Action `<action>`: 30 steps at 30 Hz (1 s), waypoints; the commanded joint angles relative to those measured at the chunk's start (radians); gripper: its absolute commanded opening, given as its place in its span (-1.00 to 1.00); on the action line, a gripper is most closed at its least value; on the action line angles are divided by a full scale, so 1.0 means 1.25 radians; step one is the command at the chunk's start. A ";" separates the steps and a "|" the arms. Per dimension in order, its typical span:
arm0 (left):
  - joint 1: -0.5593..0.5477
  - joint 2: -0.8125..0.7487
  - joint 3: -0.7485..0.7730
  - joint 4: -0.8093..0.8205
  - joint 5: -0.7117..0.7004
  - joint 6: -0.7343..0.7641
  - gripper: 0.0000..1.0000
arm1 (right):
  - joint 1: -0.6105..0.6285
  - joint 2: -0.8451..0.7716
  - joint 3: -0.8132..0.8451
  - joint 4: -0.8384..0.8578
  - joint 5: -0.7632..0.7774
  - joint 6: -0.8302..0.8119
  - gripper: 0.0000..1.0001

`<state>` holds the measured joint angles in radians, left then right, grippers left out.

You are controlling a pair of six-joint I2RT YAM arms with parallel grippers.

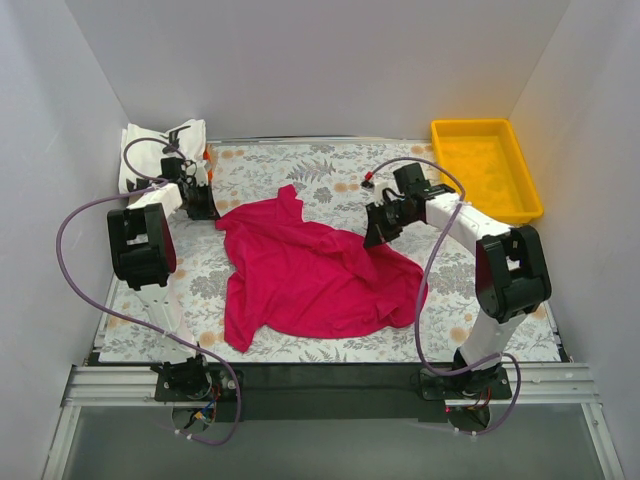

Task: Fold and stack the t-shirts
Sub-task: Flatten the tshirt out

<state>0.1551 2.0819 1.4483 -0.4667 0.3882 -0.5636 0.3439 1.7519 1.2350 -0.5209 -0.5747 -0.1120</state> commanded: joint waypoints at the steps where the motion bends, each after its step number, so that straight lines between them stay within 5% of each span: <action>1: 0.004 -0.001 0.005 -0.034 0.000 -0.004 -1.00 | 0.071 0.035 0.059 0.034 -0.002 0.021 -0.97; 15: 0.004 0.016 0.012 -0.034 0.001 -0.012 -1.00 | 0.138 0.215 0.179 0.100 0.105 0.000 -0.97; 19: 0.005 0.018 0.016 -0.035 0.001 -0.012 -1.00 | 0.136 0.163 0.168 0.095 0.124 -0.021 -0.27; 22: 0.005 0.017 0.016 -0.036 0.001 -0.011 -1.00 | 0.135 0.064 0.144 0.076 0.125 -0.048 -0.06; 30: 0.005 0.018 0.010 -0.033 0.012 -0.020 -1.00 | 0.121 -0.057 0.032 0.002 0.100 -0.043 -0.45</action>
<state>0.1577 2.0899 1.4578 -0.4740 0.4046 -0.5850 0.5022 1.7042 1.3285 -0.4694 -0.4282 -0.1680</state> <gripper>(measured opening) 0.015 0.295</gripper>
